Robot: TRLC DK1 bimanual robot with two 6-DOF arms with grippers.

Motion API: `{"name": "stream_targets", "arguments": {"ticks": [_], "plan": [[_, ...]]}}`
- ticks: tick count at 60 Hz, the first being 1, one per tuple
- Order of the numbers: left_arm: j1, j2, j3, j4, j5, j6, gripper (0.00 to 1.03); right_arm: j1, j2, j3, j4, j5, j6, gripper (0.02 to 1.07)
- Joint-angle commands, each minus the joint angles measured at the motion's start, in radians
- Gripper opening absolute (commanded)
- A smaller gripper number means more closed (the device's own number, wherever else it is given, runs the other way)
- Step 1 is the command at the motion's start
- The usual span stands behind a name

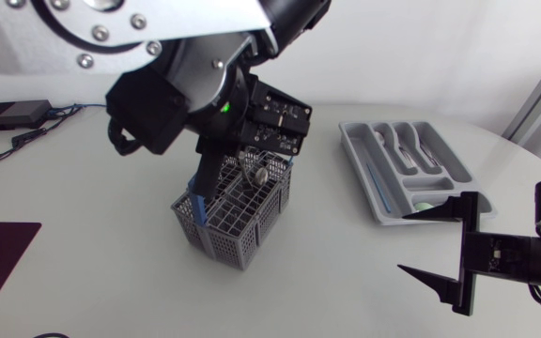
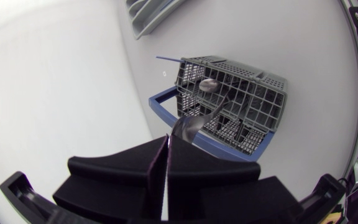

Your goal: Unload the cutlery basket into the drawer organizer.

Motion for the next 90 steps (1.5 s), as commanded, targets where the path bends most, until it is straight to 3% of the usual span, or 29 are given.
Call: {"name": "stream_targets", "arguments": {"ticks": [1,10,23,31,43,63,90], "plan": [[-0.010,-0.019,-0.005,0.002,-0.040,-0.042,0.06,0.055,-0.062,-0.019,0.045,-0.019,0.163,1.03],[-0.024,-0.013,-0.003,-0.014,-0.059,-0.082,0.06,0.188,-0.115,-0.027,0.183,0.001,0.435,1.01],[-0.033,-0.014,-0.026,-0.025,-0.062,-0.129,0.06,0.368,-0.083,-0.030,0.322,0.076,0.645,0.77],[-0.041,-0.014,-0.026,-0.028,-0.082,-0.160,0.06,0.495,0.003,-0.004,0.448,0.131,0.803,0.47],[-0.042,-0.008,-0.020,-0.040,-0.099,-0.178,0.06,0.607,0.184,0.097,0.488,0.160,0.932,0.07],[-0.052,0.030,0.018,-0.078,-0.103,-0.194,0.06,0.647,0.445,0.261,0.632,0.127,1.096,0.07],[-0.091,0.095,0.105,-0.140,-0.148,-0.203,0.06,0.700,0.590,0.289,0.784,0.096,1.157,0.07]]}}
